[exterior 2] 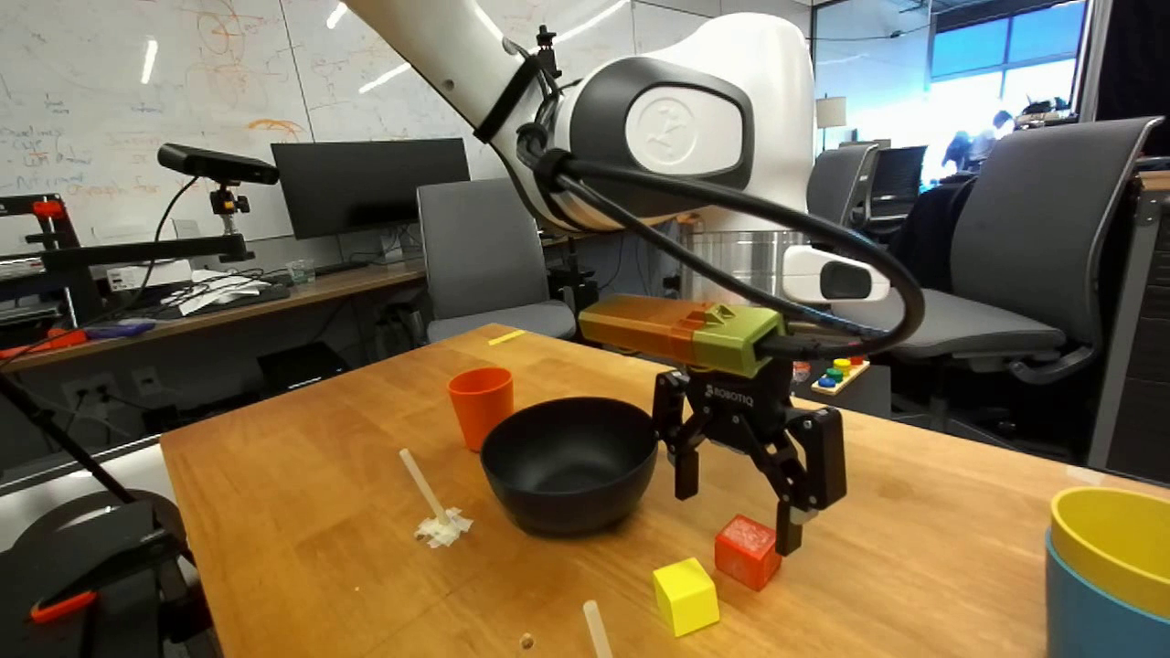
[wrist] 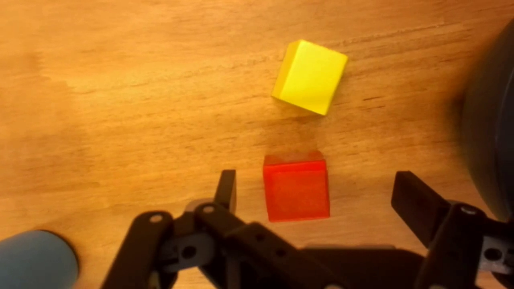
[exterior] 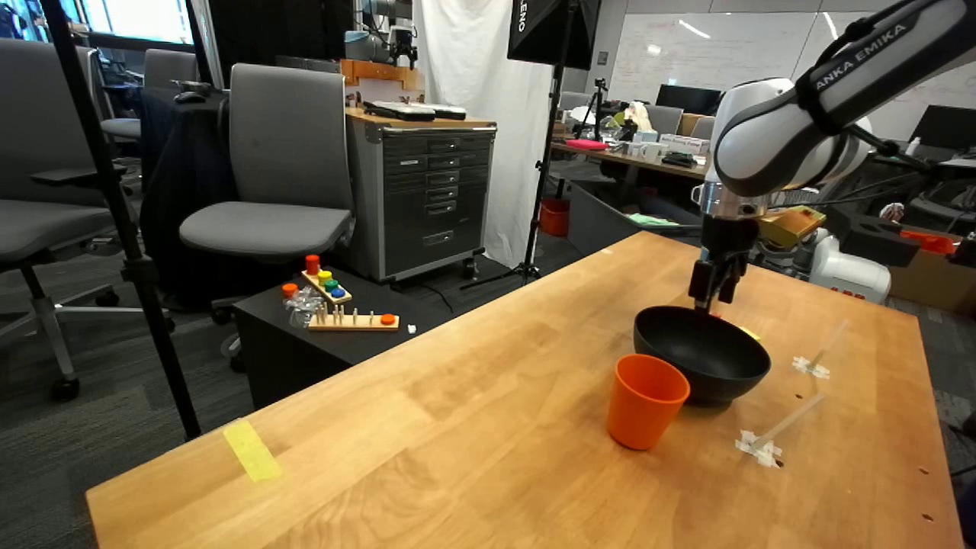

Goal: Pick the orange and yellow blocks and put them in the bowl

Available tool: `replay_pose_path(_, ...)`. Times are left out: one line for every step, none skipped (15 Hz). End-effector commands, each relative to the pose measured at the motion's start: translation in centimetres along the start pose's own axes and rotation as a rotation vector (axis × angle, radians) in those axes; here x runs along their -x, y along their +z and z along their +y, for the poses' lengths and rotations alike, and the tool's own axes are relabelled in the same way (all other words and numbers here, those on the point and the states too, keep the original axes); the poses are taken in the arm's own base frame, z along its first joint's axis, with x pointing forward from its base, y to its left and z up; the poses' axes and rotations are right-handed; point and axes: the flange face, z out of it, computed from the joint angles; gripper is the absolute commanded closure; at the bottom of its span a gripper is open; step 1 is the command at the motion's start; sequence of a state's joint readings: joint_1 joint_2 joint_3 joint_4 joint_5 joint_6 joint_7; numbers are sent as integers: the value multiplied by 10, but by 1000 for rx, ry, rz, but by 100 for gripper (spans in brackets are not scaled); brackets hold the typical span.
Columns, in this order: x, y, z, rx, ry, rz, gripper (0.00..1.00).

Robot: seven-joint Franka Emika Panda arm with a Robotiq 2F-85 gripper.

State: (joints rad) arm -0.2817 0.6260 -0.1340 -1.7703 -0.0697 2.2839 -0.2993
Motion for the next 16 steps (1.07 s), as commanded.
replay_pose_path(1, -1, -2, -11, -27, 0, 0)
replay_pose_path(1, 0, -2, -9, -29, -2, 0)
replay_pose_path(1, 1, -1, -9, -30, -4, 0)
replay_pose_path(1, 2, 0, -9, -28, -7, 0)
replay_pose_path(0, 4, 1, -7, -28, -9, 0)
replay_pose_path(0, 6, 1, -5, -28, -12, 0)
replay_pose_path(0, 7, 2, -4, -27, -14, 0)
replay_pose_path(0, 8, 2, -7, -26, -16, 0)
replay_pose_path(0, 9, 2, -9, -26, -18, 0)
replay_pose_path(0, 10, 2, -9, -23, -20, 0)
replay_pose_path(-1, 11, 3, -10, -22, -21, 0)
replay_pose_path(-1, 12, 3, -12, -20, -23, 0)
replay_pose_path(-1, 13, 4, -13, -17, -24, 0)
replay_pose_path(-1, 13, 5, -15, -15, -25, 0)
replay_pose_path(-2, 14, 5, -15, -12, -25, 3)
replay_pose_path(-2, 14, 6, -15, -9, -25, 8)
